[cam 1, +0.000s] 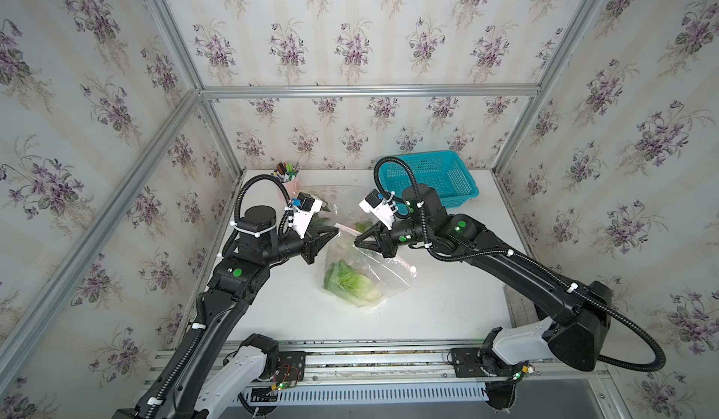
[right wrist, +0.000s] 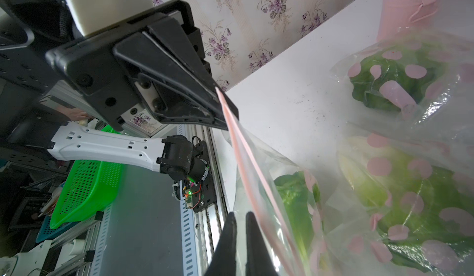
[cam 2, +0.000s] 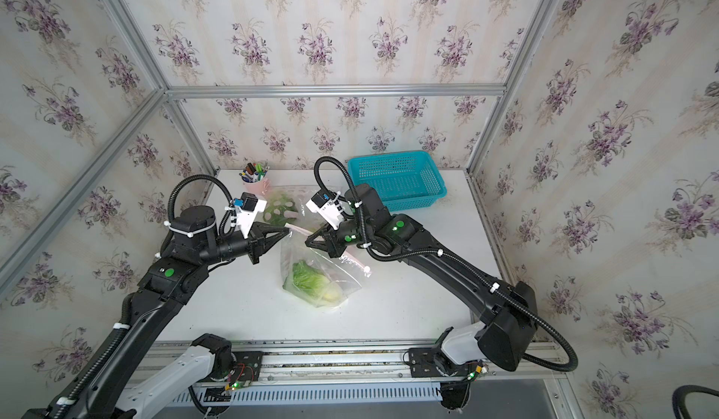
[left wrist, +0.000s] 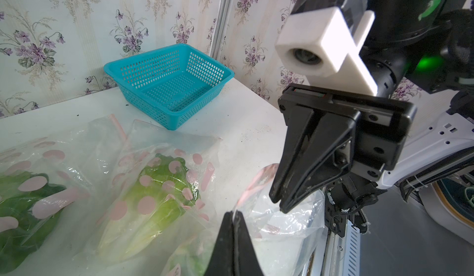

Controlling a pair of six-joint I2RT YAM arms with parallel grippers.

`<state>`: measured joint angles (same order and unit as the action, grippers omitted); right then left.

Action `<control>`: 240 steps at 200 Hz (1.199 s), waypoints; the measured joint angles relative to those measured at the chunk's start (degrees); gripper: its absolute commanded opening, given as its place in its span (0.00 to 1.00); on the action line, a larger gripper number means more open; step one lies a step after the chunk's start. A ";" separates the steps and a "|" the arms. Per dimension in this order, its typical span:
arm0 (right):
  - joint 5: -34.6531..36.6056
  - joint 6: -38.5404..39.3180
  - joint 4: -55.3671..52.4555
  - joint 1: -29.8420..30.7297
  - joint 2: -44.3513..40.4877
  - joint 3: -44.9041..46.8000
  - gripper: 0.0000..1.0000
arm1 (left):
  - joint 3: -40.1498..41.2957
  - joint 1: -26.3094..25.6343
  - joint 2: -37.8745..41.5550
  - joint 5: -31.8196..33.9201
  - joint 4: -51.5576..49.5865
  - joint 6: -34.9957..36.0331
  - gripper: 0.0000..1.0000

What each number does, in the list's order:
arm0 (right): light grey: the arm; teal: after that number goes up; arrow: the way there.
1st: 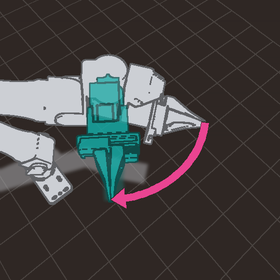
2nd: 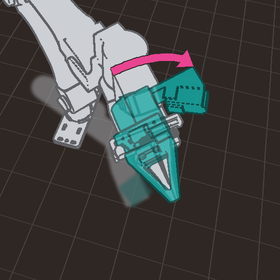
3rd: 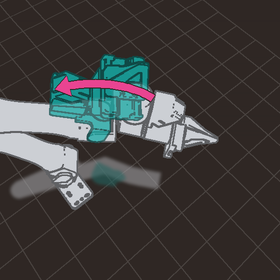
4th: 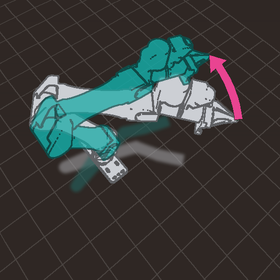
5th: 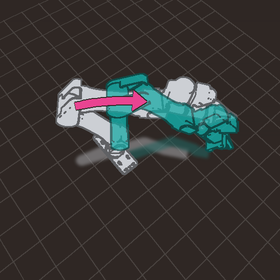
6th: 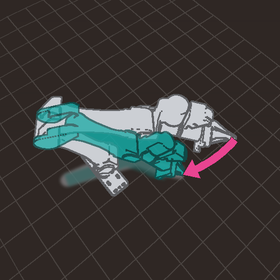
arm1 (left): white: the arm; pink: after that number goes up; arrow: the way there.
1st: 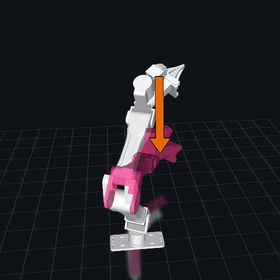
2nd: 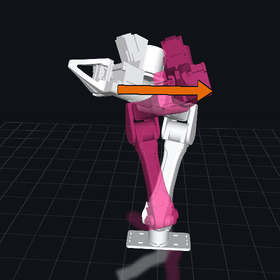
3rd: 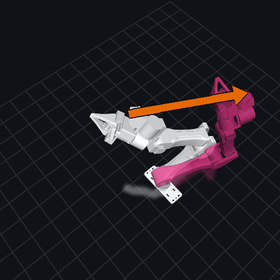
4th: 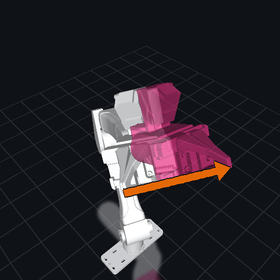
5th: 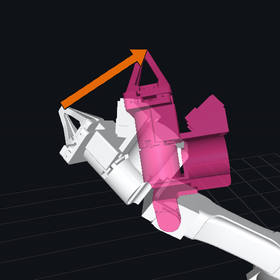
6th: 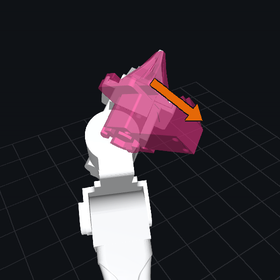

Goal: Open the zip-top bag and take out the chinese cabbages
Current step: Adjust the zipper food storage bag at the center of the board.

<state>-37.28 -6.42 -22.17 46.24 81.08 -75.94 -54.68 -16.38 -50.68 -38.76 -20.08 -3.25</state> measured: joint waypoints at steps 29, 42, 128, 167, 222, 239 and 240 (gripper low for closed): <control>-1.07 0.39 0.07 0.00 -0.13 0.39 0.00 | 0.02 0.00 -0.20 0.02 0.00 -0.04 0.00; -1.11 0.55 -0.07 0.00 -0.48 0.85 0.00 | 0.02 0.00 -0.35 0.02 0.00 -0.04 0.00; 3.04 3.54 -1.03 -0.04 -2.01 1.16 0.51 | 0.04 -0.11 -1.09 -0.50 0.02 -0.46 0.00; 6.27 4.94 -1.84 -0.04 -1.99 -0.79 0.53 | 0.13 -0.11 -1.05 -0.68 0.00 -0.48 0.00; 8.28 8.22 -3.58 -0.02 2.64 -1.42 0.45 | 0.13 -0.15 -1.38 -1.44 0.00 -0.72 0.00; 8.04 9.11 -4.68 -0.04 4.50 -2.71 0.18 | 0.13 -0.15 -1.70 -1.79 0.00 -0.92 0.02; 8.04 9.18 -4.72 -0.04 4.63 -2.86 0.16 | 0.13 -0.15 -1.73 -1.79 0.00 -0.92 0.02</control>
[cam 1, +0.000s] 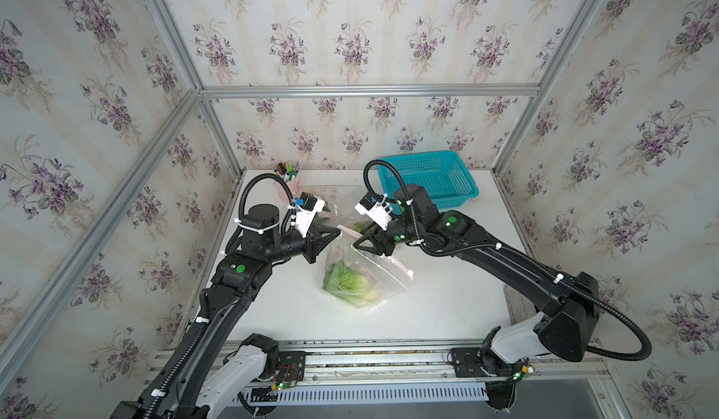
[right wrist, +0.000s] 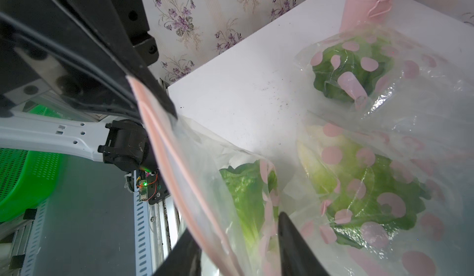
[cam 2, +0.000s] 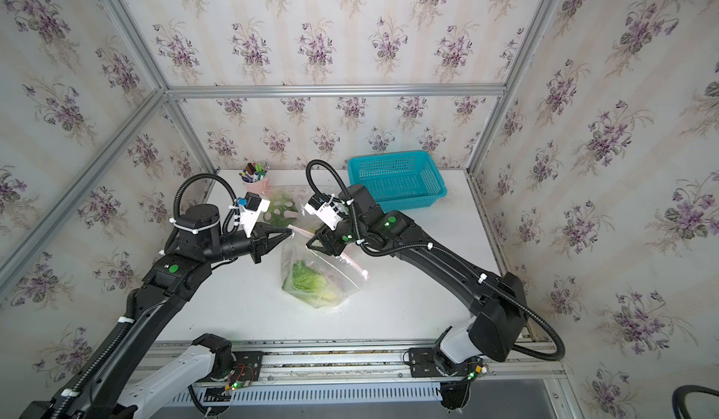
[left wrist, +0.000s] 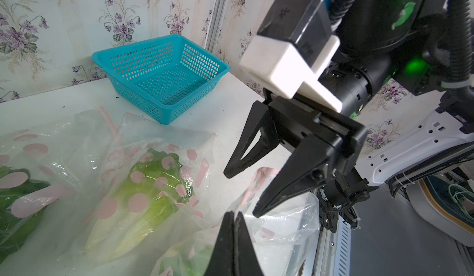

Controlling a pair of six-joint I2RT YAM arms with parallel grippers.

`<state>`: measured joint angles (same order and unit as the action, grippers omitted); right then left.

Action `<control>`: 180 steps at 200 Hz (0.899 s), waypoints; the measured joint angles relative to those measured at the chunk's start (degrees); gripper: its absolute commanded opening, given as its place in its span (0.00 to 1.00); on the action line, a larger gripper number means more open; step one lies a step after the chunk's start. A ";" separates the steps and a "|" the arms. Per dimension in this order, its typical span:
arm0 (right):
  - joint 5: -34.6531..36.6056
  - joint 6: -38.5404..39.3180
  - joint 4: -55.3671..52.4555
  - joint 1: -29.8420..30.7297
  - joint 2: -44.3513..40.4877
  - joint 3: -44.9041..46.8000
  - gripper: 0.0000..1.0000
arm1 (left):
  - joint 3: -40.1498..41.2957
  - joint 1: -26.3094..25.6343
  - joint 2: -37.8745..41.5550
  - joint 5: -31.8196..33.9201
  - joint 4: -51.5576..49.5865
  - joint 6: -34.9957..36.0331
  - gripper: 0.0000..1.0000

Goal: Open the zip-top bag and take out the chinese cabbages
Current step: Adjust the zipper food storage bag at the center of the board.

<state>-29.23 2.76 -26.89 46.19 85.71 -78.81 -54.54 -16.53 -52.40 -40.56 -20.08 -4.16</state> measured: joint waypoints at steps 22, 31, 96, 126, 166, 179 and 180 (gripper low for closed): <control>-0.42 0.61 -1.18 0.00 2.16 -2.89 0.00 | 0.00 0.00 -0.42 -0.02 0.02 -0.44 0.20; -0.61 0.96 -1.84 -0.04 3.23 -4.50 0.00 | 0.00 0.00 -0.46 0.09 0.13 -0.57 0.38; -1.81 2.56 -3.82 -0.02 12.59 -16.94 0.00 | -4.87 0.13 1.92 12.41 -6.16 -3.28 0.99; -4.85 3.23 -4.55 -0.02 20.79 -30.73 0.00 | -10.73 3.32 1.62 21.20 -12.83 -5.11 0.99; -9.73 2.99 -9.92 -0.04 40.41 -68.19 0.00 | -16.50 16.68 1.11 22.23 -19.26 -11.50 0.99; -12.52 1.38 -9.40 -0.35 45.09 -77.50 0.00 | -18.05 21.55 1.09 20.20 -20.68 -13.66 0.99; -12.94 1.11 -9.33 -0.39 45.31 -77.96 0.00 | -18.14 21.79 1.07 20.06 -20.76 -13.79 0.99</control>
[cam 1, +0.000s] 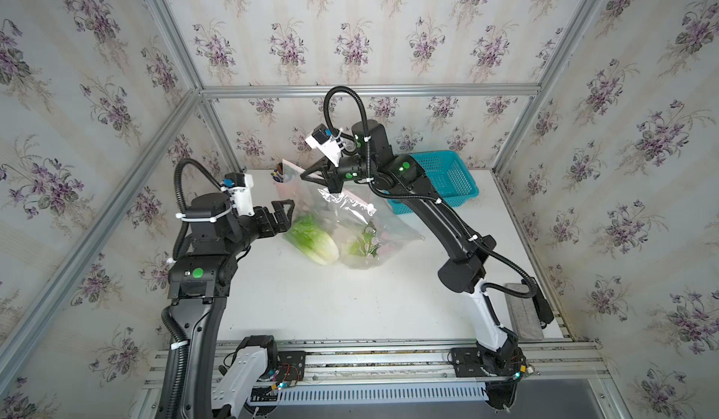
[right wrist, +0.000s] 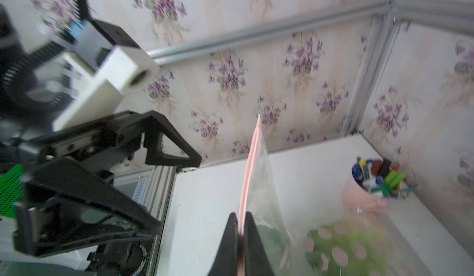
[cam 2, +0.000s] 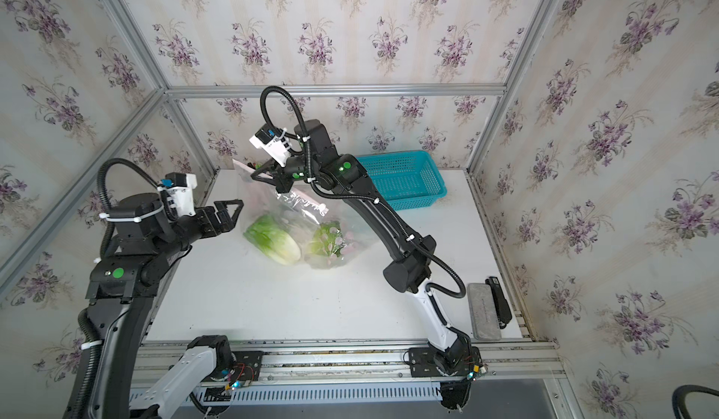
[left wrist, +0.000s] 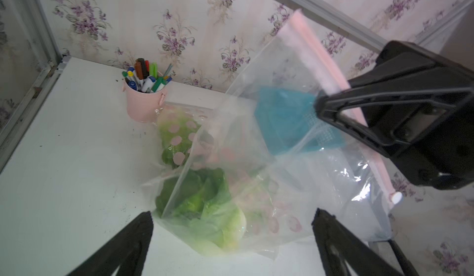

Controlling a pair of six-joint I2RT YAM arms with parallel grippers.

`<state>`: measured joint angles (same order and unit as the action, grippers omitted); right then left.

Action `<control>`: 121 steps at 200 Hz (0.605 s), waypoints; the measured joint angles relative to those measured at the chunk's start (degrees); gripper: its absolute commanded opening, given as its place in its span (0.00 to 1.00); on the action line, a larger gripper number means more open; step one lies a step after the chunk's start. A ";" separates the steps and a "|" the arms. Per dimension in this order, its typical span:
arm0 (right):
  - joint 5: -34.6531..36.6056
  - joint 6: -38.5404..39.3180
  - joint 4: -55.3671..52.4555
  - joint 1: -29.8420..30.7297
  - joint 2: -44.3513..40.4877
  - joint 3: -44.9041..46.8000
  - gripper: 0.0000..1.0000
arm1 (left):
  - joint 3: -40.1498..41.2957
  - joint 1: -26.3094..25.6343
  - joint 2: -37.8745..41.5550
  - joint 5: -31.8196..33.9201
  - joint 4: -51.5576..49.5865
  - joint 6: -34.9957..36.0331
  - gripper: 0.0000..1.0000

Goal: Open the zip-top bag and take out the chinese cabbages
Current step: Adjust the zipper food storage bag at the center of the board.

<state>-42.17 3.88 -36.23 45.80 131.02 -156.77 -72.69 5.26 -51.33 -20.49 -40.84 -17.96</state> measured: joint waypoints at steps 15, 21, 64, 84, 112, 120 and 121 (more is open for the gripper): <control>-3.93 -2.89 1.66 -0.55 1.77 -3.30 0.00 | -2.10 3.89 -0.26 -2.14 -1.99 -1.79 0.99; -5.51 -3.65 2.05 -0.66 2.60 -4.48 0.00 | -2.80 4.87 -0.39 -2.67 -2.56 -2.12 0.99; -10.93 -0.42 -7.41 0.63 4.22 -2.51 0.00 | -3.80 7.17 -0.39 -4.44 -6.27 -3.32 0.99; -9.64 5.81 -16.41 3.52 3.50 3.85 0.00 | -2.62 7.67 -0.42 -4.44 -7.30 -4.59 0.99; -6.71 12.11 -24.98 7.52 0.39 19.76 0.00 | -1.36 8.35 -0.59 -4.85 -7.80 -6.51 0.99; -5.49 12.59 -24.30 8.13 -2.54 28.28 0.00 | -1.11 8.48 -0.74 -5.25 -7.80 -6.97 0.99; -5.40 12.57 -24.11 8.15 -2.86 29.05 0.00 | -1.07 8.52 -0.76 -5.31 -7.80 -7.08 0.99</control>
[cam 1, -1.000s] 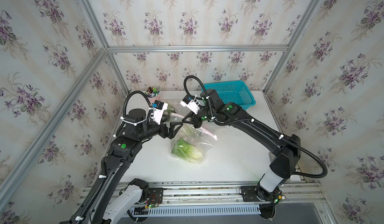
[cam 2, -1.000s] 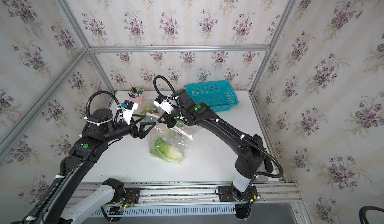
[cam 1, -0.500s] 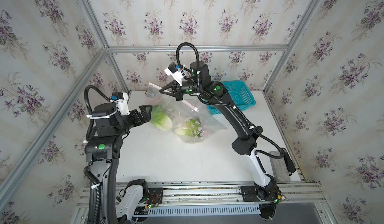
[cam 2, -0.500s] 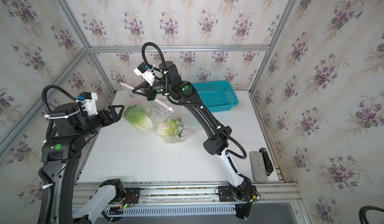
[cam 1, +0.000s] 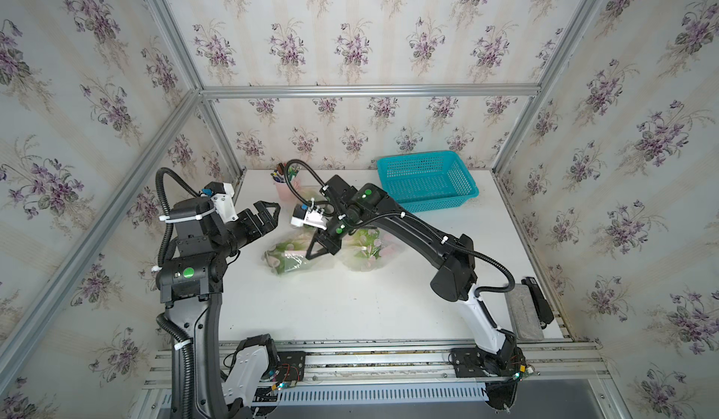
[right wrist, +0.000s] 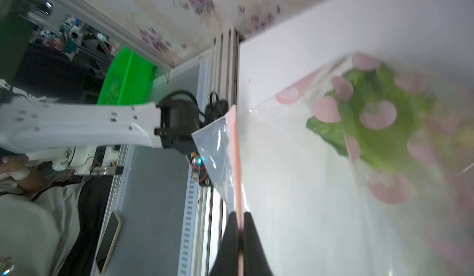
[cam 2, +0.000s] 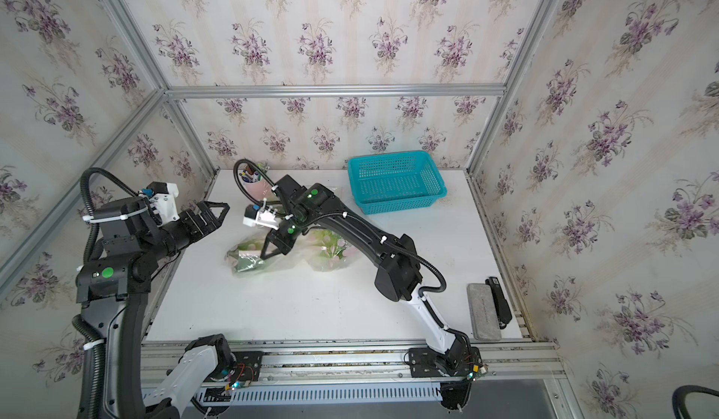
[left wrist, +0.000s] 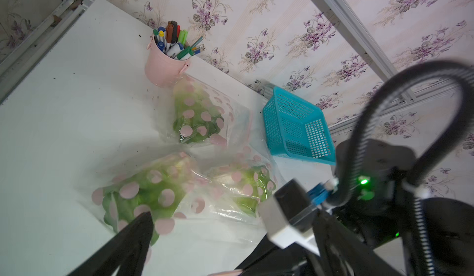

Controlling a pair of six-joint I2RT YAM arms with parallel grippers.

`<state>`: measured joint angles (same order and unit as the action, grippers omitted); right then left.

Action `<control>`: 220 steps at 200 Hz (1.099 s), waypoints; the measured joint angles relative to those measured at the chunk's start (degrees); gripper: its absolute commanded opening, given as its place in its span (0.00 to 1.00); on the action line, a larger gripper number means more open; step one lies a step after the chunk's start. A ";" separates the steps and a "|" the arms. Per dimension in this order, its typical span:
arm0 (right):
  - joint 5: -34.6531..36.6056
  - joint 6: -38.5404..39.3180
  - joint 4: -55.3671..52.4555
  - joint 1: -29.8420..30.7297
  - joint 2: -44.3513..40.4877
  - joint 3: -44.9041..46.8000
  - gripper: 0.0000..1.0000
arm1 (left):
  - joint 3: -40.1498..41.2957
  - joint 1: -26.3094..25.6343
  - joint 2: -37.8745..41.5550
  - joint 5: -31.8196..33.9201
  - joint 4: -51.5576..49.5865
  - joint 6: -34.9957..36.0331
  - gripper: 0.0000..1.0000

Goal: Open the zip-top bag and take out the chinese cabbages
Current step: Adjust the zipper food storage bag at the center of the board.

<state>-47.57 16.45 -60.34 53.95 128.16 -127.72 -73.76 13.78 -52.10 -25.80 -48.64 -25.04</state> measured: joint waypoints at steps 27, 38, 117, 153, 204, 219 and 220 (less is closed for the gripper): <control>3.98 -3.30 9.75 -0.50 -15.39 30.47 0.25 | 0.33 0.17 -0.09 -1.11 -0.22 -1.01 0.99; 5.95 -5.62 13.73 -1.25 -21.88 37.57 0.37 | 0.48 0.22 -0.13 -1.51 -0.20 -1.40 0.99; 24.61 -20.55 38.97 -4.24 -49.42 68.00 0.64 | 11.02 -2.12 -3.72 -7.28 0.04 -2.62 0.98; 32.13 -30.38 42.64 -8.20 -60.92 77.90 0.57 | 12.63 -15.89 -7.43 -3.82 0.17 -1.01 0.95; 33.14 -43.98 48.43 -9.33 -64.43 88.94 0.35 | 12.70 -30.47 -15.47 3.28 1.86 -0.57 0.77; 32.85 -48.22 51.91 -9.31 -65.46 92.26 0.28 | 13.70 -32.59 -15.89 4.04 2.64 -0.59 0.73; 32.81 -48.54 52.24 -9.31 -65.53 92.52 0.27 | 13.84 -32.72 -15.91 4.22 2.73 -0.59 0.72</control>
<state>-14.76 -32.10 -8.10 44.64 62.63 -35.20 -59.92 -18.94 -68.01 -21.58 -45.91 -25.63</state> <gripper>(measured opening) 0.308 0.755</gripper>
